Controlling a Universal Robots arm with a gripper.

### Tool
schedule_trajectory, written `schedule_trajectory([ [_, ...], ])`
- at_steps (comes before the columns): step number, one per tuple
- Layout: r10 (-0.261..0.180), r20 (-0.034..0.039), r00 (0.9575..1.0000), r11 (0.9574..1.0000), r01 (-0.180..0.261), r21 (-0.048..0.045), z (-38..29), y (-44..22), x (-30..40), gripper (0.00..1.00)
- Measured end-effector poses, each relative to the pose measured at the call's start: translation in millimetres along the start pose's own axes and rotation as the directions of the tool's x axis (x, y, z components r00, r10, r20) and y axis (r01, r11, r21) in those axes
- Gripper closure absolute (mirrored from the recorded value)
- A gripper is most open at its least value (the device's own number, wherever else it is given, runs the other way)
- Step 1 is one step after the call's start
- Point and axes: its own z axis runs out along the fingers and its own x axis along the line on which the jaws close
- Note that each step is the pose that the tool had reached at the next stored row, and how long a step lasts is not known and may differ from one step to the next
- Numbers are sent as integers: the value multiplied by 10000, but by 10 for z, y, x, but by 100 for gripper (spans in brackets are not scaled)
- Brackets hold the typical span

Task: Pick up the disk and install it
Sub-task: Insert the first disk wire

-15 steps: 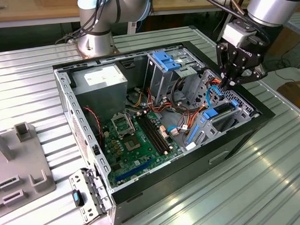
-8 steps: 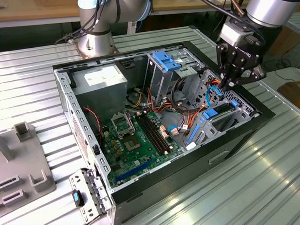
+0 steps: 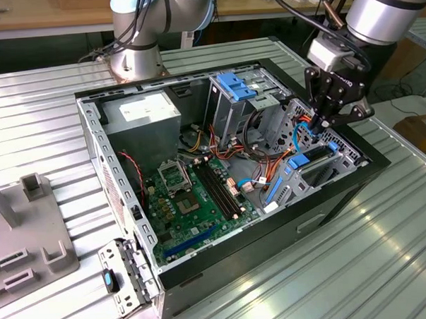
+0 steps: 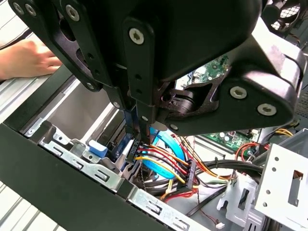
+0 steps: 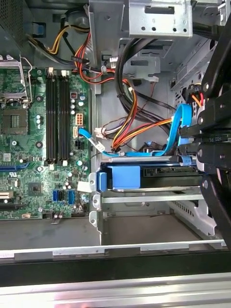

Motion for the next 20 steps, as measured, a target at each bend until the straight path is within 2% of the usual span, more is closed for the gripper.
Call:
schedule_trajectory([
  [4, 112, -8, 9999, 9999, -112, 0, 8, 9, 7, 84],
  [7, 209, -13, 9998, 9998, -209, 0, 10, 10, 57, 84],
  [15, 311, -12, 9995, 9995, -311, 0, -5, -4, 37, 84],
  [18, 339, 20, 9994, 9994, -339, -2, -66, -14, 31, 84],
  [20, 403, 14, 9992, 9992, -403, -3, -110, -47, 43, 84],
])
